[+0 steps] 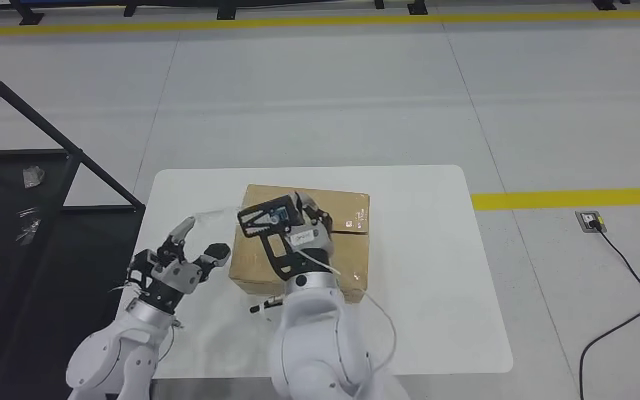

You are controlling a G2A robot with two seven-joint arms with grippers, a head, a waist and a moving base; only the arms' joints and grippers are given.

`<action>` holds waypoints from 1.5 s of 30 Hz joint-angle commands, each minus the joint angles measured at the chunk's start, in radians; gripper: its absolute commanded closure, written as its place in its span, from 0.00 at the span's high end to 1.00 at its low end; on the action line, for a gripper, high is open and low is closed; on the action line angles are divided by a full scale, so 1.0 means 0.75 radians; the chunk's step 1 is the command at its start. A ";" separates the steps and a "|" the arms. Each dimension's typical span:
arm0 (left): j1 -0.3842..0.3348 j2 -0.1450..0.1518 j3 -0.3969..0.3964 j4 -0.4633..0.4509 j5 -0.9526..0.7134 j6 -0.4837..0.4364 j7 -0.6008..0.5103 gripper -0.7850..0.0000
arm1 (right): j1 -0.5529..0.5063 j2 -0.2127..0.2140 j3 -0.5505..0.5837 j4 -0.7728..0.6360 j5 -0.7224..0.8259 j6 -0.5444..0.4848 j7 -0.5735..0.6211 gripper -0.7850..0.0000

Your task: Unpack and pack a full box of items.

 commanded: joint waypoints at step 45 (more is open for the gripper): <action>-0.080 -0.035 0.003 0.099 -0.343 -0.524 0.349 1.00 | 0.281 -0.217 -0.129 0.029 -0.010 0.053 0.496 0.00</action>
